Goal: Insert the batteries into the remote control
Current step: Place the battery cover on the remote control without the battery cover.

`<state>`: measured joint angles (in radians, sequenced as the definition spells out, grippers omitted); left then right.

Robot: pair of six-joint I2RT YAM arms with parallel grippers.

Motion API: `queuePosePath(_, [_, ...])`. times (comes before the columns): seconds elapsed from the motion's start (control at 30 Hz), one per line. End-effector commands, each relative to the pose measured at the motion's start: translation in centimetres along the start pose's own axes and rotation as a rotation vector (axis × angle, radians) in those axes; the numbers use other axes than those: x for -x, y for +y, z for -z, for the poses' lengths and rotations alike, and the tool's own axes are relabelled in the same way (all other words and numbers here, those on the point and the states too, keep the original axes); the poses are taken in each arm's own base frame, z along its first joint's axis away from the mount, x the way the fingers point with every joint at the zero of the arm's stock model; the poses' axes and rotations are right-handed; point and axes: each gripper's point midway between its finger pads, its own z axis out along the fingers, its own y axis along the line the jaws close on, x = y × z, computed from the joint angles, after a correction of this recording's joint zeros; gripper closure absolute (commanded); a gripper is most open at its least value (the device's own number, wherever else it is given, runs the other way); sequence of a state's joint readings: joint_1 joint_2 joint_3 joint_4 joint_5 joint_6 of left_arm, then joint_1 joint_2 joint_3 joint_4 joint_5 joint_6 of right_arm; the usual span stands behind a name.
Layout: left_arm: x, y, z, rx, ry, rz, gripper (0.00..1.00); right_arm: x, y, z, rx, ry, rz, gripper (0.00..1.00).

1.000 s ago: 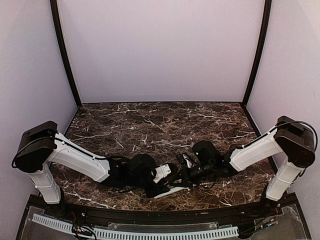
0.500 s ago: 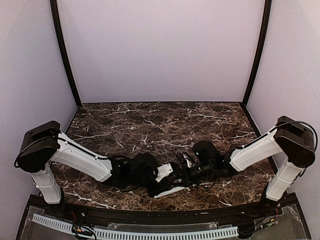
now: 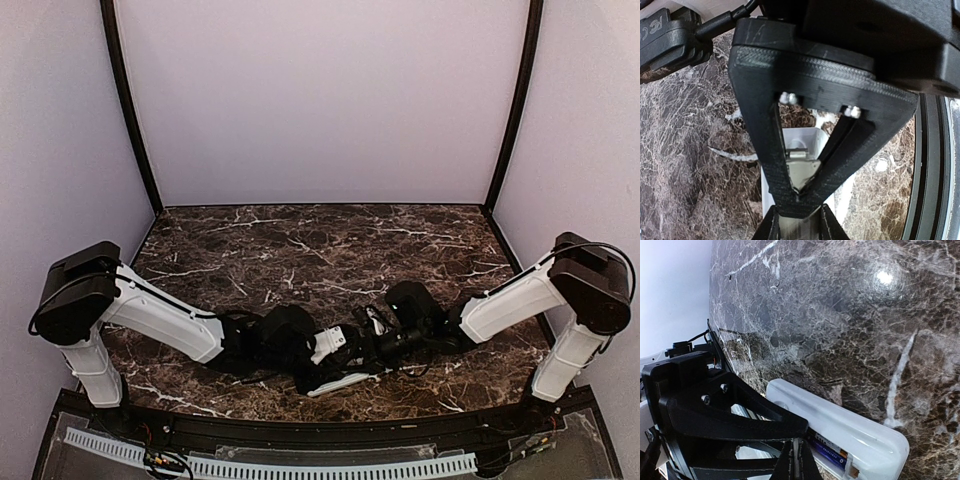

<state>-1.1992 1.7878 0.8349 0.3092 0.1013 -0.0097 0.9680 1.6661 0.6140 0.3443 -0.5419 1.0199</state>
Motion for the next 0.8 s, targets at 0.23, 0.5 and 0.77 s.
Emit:
queuePosePath(0.23, [-5.5, -0.4, 0.2, -0.015, 0.185, -0.03, 0.85, -1.3, -2.3, 0.8, -0.135, 0.021, -0.016, 0.82])
queuePosePath(0.5, [-6.7, -0.5, 0.3, -0.003, 0.223, -0.034, 0.86, 0.1, -1.2, 2.3, -0.168, -0.01, 0.029, 0.7])
queuePosePath(0.77, [-6.8, -0.5, 0.1, -0.003, 0.232, -0.034, 0.87, 0.8, -0.5, 3.9, -0.245, -0.024, 0.078, 0.64])
